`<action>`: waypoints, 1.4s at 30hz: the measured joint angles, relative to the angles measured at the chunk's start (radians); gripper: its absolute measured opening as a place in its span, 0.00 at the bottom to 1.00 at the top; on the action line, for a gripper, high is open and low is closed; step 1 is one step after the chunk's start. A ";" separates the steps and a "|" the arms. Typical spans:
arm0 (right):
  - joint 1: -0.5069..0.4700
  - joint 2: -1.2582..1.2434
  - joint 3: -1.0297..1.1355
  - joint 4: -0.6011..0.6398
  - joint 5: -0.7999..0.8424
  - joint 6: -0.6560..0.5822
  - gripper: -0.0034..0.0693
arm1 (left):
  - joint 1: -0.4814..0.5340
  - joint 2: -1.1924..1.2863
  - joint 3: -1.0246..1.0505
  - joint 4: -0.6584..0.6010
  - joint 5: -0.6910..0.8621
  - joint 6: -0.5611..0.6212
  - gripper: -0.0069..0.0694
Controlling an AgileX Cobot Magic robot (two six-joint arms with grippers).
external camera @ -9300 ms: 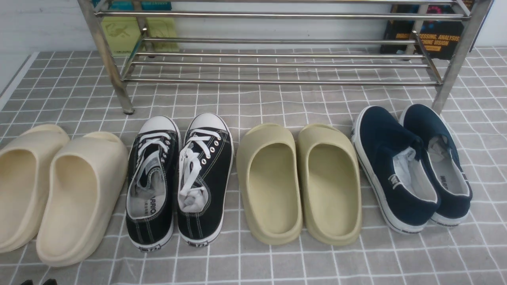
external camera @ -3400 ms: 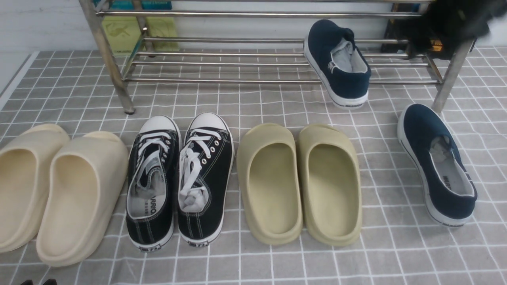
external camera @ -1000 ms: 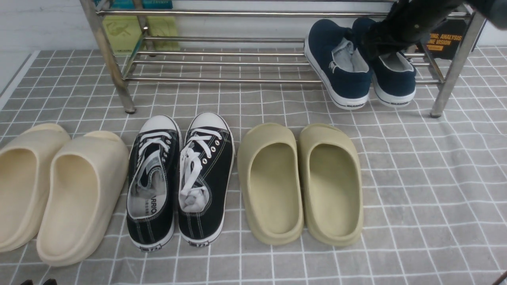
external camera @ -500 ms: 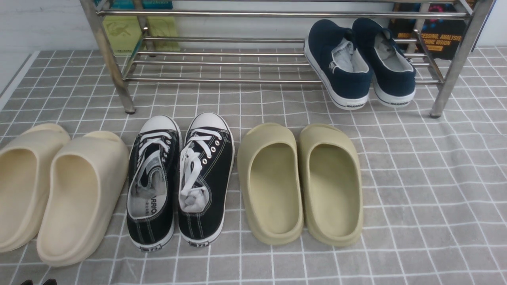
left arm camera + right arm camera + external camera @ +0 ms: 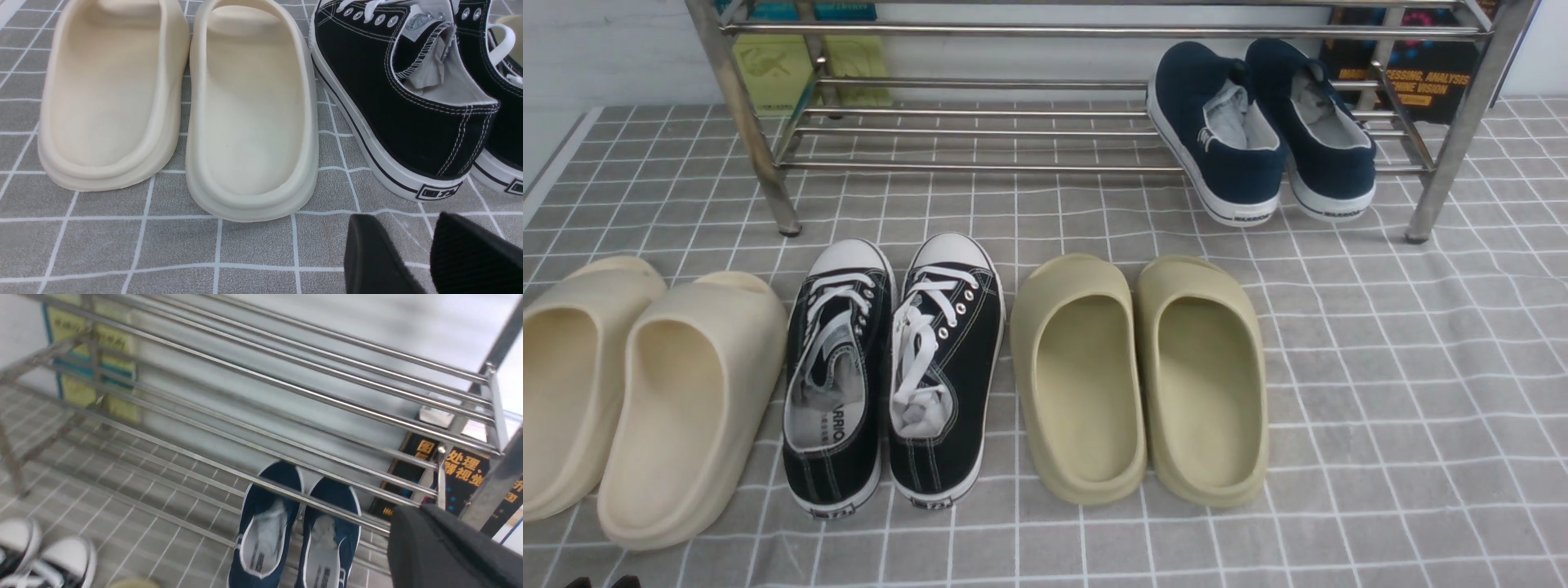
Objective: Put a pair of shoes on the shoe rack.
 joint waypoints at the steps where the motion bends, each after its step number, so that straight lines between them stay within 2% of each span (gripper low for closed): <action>1: 0.000 -0.042 0.122 0.000 -0.134 0.000 0.04 | 0.000 0.000 0.000 0.000 0.000 0.000 0.40; 2: 0.000 -0.050 0.170 0.000 -0.186 0.000 0.04 | 0.000 0.000 0.000 0.000 0.000 0.000 0.40; 3: 0.000 -0.125 0.353 0.001 -0.399 0.000 0.04 | 0.000 0.000 0.000 0.000 0.000 0.000 0.40; 6: 0.000 -0.236 0.611 0.004 -0.703 0.000 0.04 | 0.000 0.000 0.000 0.000 0.000 0.000 0.40; 7: 0.000 -0.245 0.629 0.004 -0.743 0.000 0.04 | 0.000 0.000 0.000 0.000 0.000 0.000 0.40; 8: 0.000 -0.306 0.763 0.010 -0.886 0.000 0.04 | 0.000 0.000 0.000 0.000 0.000 0.000 0.40; 10: 0.000 -0.363 0.911 0.012 -1.013 0.003 0.05 | 0.000 0.000 0.000 0.000 0.000 0.000 0.40; 12: 0.000 -0.393 1.023 0.012 -1.065 0.003 0.05 | 0.000 0.000 0.000 0.000 0.000 0.000 0.40; 18: 0.000 -0.408 1.236 0.012 -1.076 0.008 0.05 | 0.000 0.000 0.000 0.000 0.000 0.000 0.40; 24: 0.000 -0.409 1.391 0.001 -1.056 0.111 0.05 | 0.000 0.000 0.000 0.000 0.000 0.000 0.40; 37: 0.000 -0.483 1.409 -0.005 -0.635 0.129 0.06 | 0.000 0.000 0.000 -0.001 0.000 0.000 0.40; 42: 0.000 -0.768 1.409 -0.042 -0.434 0.132 0.07 | 0.000 0.000 0.000 -0.001 0.000 0.000 0.40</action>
